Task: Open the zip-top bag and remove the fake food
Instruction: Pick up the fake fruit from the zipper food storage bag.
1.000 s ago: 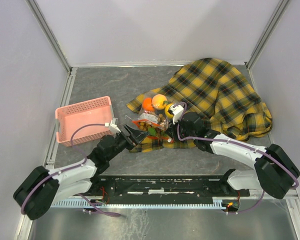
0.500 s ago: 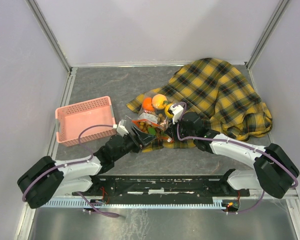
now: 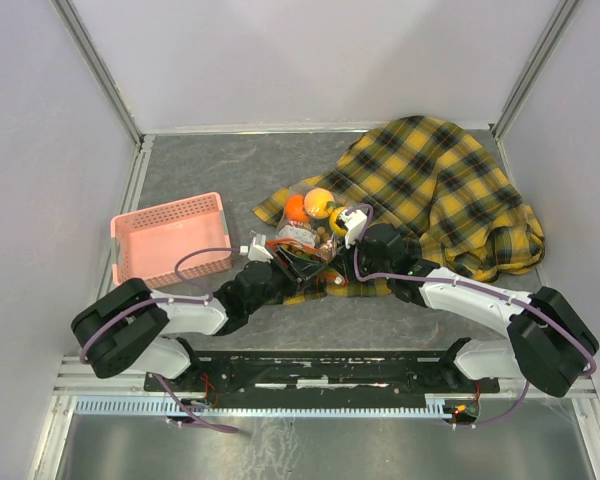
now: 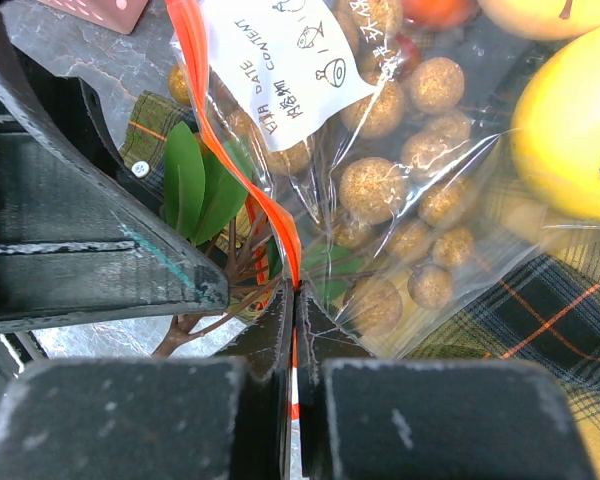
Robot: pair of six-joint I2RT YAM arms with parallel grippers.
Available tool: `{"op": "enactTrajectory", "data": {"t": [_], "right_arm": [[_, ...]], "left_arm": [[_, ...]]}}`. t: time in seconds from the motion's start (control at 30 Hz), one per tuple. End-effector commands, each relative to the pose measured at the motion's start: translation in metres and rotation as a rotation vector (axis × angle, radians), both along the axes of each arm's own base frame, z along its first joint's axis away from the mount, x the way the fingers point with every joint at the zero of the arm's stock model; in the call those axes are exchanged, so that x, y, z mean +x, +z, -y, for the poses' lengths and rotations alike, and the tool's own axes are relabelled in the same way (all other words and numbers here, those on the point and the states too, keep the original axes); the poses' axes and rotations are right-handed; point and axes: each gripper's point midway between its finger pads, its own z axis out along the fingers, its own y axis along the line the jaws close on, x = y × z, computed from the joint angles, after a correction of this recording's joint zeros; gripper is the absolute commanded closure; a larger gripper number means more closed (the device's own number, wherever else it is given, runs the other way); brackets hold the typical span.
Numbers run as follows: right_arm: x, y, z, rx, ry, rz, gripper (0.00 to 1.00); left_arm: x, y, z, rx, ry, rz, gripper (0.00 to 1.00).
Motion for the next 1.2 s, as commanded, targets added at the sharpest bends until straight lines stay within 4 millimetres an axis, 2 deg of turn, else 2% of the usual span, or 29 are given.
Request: {"op": "enactTrajectory", "data": {"t": [0.0, 0.17, 0.27, 0.33, 0.77, 0.97, 1.17], "right_arm": [[0.008, 0.019, -0.007, 0.054, -0.002, 0.047, 0.98], [0.008, 0.019, -0.006, 0.054, -0.003, 0.047, 0.98], [0.008, 0.019, -0.004, 0.046, -0.012, 0.050, 0.98], [0.010, 0.018, -0.001, 0.037, -0.029, 0.058, 0.98], [0.031, 0.016, 0.030, -0.029, -0.224, 0.098, 0.98], [0.035, 0.014, 0.036, -0.039, -0.265, 0.101, 0.98], [0.037, 0.016, 0.039, -0.041, -0.284, 0.110, 0.98]], "left_arm": [[0.014, 0.018, 0.008, -0.089, 0.058, 0.014, 0.48], [0.015, 0.009, 0.012, -0.097, 0.054, 0.005, 0.72], [0.013, 0.008, 0.011, -0.107, 0.050, 0.009, 0.92], [0.011, 0.008, 0.010, -0.109, 0.044, 0.011, 0.97], [-0.020, 0.015, -0.012, -0.064, -0.025, 0.020, 0.97], [-0.036, 0.017, -0.016, -0.052, -0.087, 0.007, 0.97], [-0.046, 0.021, -0.031, -0.057, -0.082, 0.017, 0.97]]}}
